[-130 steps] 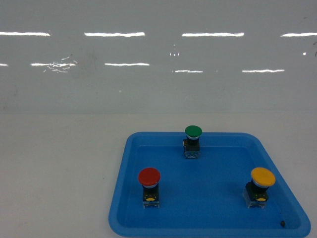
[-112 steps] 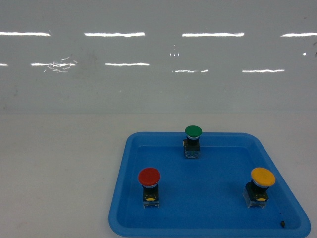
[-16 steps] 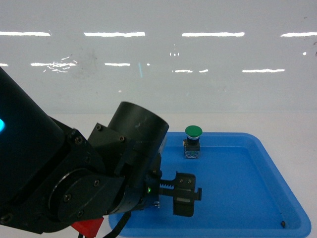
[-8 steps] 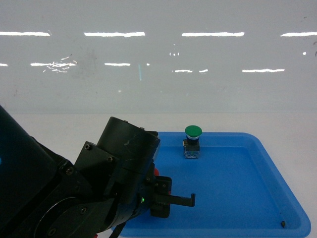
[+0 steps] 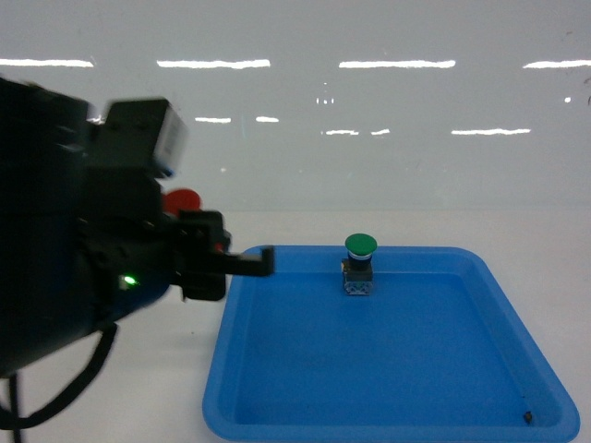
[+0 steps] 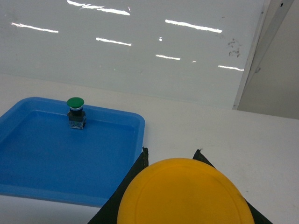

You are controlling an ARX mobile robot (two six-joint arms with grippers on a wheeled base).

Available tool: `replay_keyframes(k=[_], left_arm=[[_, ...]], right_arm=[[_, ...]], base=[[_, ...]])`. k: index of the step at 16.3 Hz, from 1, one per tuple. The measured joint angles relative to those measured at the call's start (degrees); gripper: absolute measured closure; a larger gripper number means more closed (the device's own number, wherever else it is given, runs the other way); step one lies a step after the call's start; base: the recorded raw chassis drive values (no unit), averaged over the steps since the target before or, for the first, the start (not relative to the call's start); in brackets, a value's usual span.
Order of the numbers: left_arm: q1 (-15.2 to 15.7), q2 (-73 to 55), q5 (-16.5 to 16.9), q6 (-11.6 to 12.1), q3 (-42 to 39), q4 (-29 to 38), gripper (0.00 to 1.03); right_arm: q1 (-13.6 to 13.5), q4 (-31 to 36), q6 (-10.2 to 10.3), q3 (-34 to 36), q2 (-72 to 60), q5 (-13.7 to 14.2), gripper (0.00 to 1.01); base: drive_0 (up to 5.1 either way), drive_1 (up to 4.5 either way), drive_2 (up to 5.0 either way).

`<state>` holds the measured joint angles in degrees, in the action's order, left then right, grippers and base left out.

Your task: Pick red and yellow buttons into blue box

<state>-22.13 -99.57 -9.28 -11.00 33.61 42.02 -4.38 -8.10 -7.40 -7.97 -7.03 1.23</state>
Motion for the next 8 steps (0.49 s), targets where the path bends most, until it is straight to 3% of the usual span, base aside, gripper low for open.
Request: replay_keyframes(k=[3, 5, 8], left_arm=[[2.75, 10.05, -0.61, 2.23, -6.29, 0.55, 0.78], [5.22, 19.93, 1.38, 5.35, -11.58, 1.44, 0.78], [6.6, 33.75, 3.52, 8.7, -15.98, -5.4, 0.78]], right_arm=[[0.0, 0.0, 0.0, 0.0, 0.0, 0.0, 0.77], [0.0, 0.0, 0.0, 0.0, 0.0, 0.0, 0.77], [0.0, 0.02, 0.0, 0.0, 0.0, 0.0, 0.77]], base=[[0.0, 0.0, 0.0], [0.0, 0.0, 0.0], [0.0, 0.0, 0.0]])
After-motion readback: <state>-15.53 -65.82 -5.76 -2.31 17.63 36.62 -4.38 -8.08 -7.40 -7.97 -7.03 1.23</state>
